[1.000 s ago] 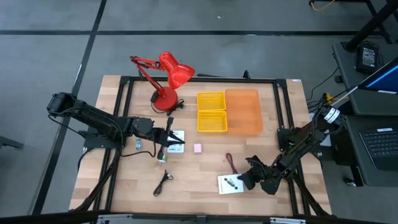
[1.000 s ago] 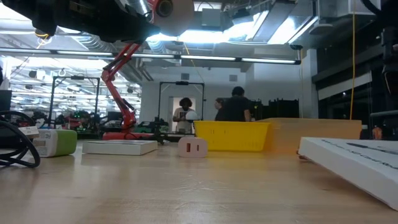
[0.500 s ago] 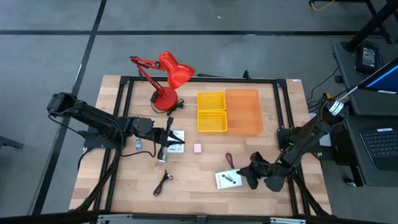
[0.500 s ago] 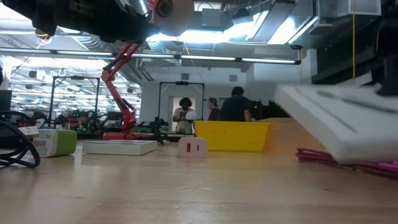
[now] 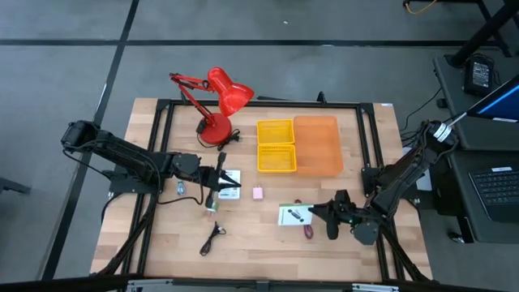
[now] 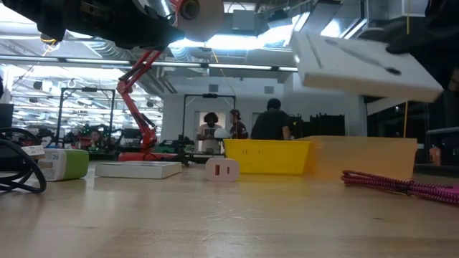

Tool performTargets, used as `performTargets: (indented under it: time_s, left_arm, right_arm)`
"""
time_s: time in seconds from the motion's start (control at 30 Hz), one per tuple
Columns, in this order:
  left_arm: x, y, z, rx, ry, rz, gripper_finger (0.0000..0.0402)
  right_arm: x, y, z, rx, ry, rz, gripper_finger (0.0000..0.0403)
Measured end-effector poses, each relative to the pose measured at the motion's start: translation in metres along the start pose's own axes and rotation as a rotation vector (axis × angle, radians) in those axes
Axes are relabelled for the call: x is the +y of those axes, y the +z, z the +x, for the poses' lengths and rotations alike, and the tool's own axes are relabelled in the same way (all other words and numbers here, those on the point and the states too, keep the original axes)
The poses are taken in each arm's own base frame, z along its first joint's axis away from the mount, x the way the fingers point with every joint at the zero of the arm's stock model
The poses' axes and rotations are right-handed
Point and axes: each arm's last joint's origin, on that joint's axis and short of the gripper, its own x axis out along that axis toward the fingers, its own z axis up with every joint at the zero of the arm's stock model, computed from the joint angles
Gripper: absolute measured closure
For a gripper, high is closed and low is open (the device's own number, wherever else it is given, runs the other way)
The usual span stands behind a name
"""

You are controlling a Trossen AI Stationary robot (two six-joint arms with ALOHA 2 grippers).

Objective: Pick and place items into bin
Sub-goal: Put the right white card reader box into the orange bin

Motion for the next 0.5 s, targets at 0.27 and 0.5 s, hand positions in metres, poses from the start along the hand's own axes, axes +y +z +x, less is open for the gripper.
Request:
performTargets:
  time_s: [0.27, 0.5]
  left_arm:
    - [0.0, 0.0, 0.0, 0.001, 0.002, -0.009, 0.0399]
    - [0.0, 0.0, 0.0, 0.0, 0.002, -0.008, 0.0399]
  right_arm:
    - [0.005, 0.019, -0.008, -0.085, 0.011, -0.031, 0.0395]
    - [0.006, 0.033, -0.015, -0.142, 0.012, -0.05, 0.0395]
